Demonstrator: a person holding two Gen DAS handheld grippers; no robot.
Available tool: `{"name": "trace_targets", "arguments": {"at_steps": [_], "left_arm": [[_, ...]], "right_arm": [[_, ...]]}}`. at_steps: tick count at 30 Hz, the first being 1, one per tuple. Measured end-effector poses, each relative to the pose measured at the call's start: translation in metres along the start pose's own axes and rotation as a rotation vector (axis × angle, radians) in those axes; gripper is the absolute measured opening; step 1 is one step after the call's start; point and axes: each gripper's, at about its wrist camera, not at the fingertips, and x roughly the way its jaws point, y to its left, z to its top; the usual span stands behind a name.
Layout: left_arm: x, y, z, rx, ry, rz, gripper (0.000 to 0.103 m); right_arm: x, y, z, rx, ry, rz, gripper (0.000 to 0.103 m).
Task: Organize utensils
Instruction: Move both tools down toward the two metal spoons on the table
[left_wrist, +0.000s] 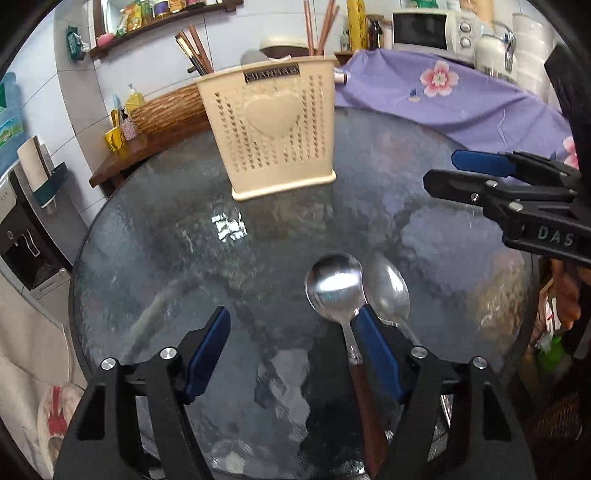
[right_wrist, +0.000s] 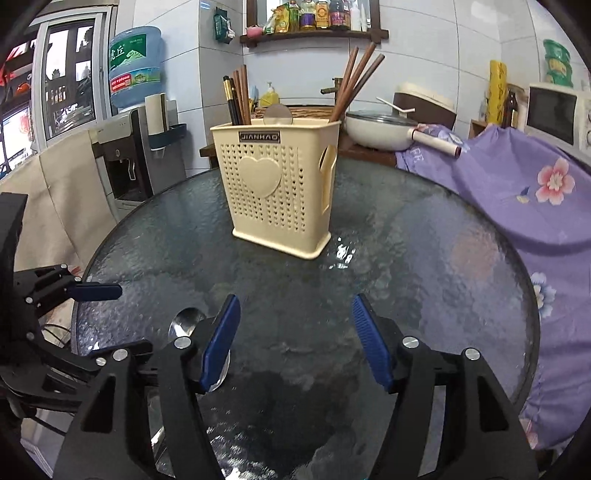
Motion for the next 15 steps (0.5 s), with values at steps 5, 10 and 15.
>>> {"name": "trace_targets", "arguments": {"at_steps": [5, 10, 15], "left_arm": [[0.004, -0.013, -0.006, 0.025, 0.028, -0.038, 0.066], [0.014, -0.02, -0.01, 0.04, 0.065, -0.035, 0.062], [0.02, -0.013, -0.01, 0.006, 0.078, -0.063, 0.061]], "right_arm": [[-0.002, 0.0, -0.008, 0.026, 0.013, 0.009, 0.063], [-0.006, -0.004, -0.011, 0.057, 0.023, 0.017, 0.064], [-0.011, -0.008, -0.013, 0.074, 0.021, 0.015, 0.066]]}}
